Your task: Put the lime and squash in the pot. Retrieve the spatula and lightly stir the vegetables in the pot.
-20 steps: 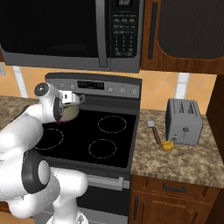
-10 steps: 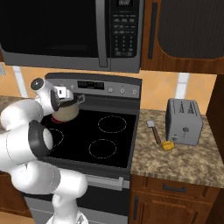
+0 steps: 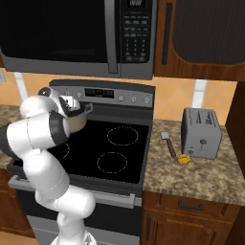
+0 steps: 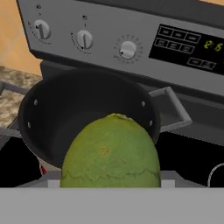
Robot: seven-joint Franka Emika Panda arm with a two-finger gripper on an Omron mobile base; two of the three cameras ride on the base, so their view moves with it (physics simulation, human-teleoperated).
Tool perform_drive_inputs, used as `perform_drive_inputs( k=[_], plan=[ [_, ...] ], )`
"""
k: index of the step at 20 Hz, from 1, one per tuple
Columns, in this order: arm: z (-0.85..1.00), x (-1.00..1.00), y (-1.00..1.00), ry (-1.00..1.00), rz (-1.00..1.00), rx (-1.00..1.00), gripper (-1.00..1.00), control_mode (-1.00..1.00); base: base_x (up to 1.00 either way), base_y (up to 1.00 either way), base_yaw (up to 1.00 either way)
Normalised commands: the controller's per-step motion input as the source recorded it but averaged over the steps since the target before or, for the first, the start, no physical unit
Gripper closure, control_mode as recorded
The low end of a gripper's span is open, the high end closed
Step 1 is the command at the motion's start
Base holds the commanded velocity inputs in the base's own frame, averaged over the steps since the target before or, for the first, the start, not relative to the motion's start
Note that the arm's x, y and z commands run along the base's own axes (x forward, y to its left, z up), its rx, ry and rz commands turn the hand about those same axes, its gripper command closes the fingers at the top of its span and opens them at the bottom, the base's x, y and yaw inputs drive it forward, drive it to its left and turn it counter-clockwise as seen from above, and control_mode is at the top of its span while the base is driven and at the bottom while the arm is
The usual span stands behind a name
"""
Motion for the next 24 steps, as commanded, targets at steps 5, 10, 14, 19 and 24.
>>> perform_drive_inputs(
  k=[5, 10, 14, 19, 24],
  plan=[
    [-0.22, 0.34, 0.23, 0.0, 0.0, 0.0, -1.0, -1.0, 0.0, 0.0, 0.0],
    [0.0, 0.08, 0.02, 0.0, 0.0, 0.06, -1.0, -1.0, 0.0, 0.0, 0.0],
    [0.11, -0.02, 0.0, 0.0, 0.0, 0.1, -1.0, -1.0, 0.0, 0.0, 0.0],
    [0.66, -0.15, 0.0, -0.04, 0.0, 0.13, -1.0, -1.0, 0.0, 0.0, 0.0],
    [0.89, -0.47, -0.23, -0.11, 0.0, 0.13, -1.0, -1.0, 0.0, 0.0, 0.0]
  ],
)
